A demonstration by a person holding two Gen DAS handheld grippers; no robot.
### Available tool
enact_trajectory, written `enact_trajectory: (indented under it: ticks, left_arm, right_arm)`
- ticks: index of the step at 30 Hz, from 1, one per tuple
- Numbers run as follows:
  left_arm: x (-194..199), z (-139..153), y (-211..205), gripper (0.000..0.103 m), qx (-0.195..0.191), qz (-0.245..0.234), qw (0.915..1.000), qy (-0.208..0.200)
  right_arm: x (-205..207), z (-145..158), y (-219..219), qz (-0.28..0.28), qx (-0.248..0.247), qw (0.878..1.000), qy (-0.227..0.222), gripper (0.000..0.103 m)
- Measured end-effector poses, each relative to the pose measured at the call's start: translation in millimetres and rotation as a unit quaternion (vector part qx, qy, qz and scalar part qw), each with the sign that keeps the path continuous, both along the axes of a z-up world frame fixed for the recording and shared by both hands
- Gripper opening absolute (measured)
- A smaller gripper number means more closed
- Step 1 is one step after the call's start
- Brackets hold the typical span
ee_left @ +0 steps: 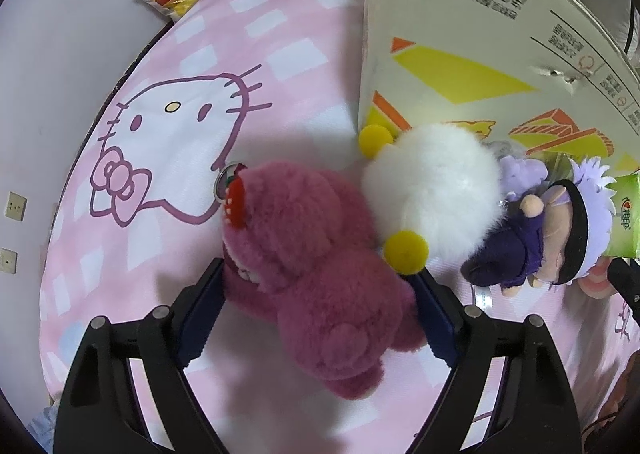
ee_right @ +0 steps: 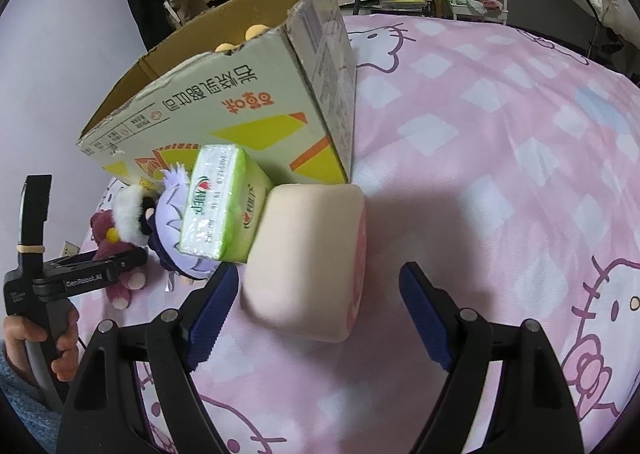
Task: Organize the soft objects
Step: 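Grasp the pink strawberry bear with the left tool while the right tool grasps the cream cushion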
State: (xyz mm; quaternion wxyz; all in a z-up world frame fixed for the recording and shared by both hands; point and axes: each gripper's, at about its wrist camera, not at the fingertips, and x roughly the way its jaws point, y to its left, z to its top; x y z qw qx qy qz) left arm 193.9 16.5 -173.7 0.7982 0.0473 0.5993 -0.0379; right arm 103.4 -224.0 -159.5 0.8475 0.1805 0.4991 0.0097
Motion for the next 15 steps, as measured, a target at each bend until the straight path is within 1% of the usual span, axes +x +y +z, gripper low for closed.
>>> enact_trajectory:
  ticks: [2, 4, 6, 8, 10, 11, 13, 15]
  left_arm:
    - [0.8, 0.1, 0.9, 0.086, 0.001, 0.003, 1.0000, 0.001]
    - [-0.2, 0.5, 0.0, 0.086, 0.003, 0.003, 1.0000, 0.000]
    - [-1.2, 1.5, -0.6, 0.085, 0.005, 0.002, 1.0000, -0.003]
    - [-1.8, 2.4, 0.3, 0.085, 0.006, 0.001, 1.0000, -0.006]
    - [-5.3, 4.8, 0.4, 0.085, 0.006, 0.002, 0.9999, -0.009]
    - [-6.7, 6.2, 1.5, 0.084, 0.005, 0.004, 0.9999, -0.013]
    - [-10.1, 7.0, 4.2, 0.081, -0.002, 0.009, 0.9999, -0.014]
    - [-11.2, 4.8, 6.6, 0.078, -0.005, 0.012, 0.9999, -0.006]
  right_arm:
    - [1.4, -0.9, 0.6, 0.009, 0.007, 1.000, -0.001, 0.069]
    - [3.4, -2.8, 1.2, 0.018, 0.018, 1.000, 0.001, 0.064]
    - [5.0, -3.7, 4.2, 0.026, 0.013, 1.000, 0.002, 0.060]
    - [4.1, -2.0, 8.1, 0.035, 0.001, 0.999, -0.005, 0.049]
    - [2.7, 0.6, 12.1, 0.041, -0.017, 0.999, -0.010, 0.043]
    - [1.6, 1.9, 11.2, 0.037, -0.015, 0.999, -0.011, 0.041]
    - [0.5, 3.7, 8.3, 0.031, -0.005, 0.999, -0.015, 0.039]
    - [-1.8, 6.6, 5.6, 0.026, -0.009, 0.999, -0.021, 0.038]
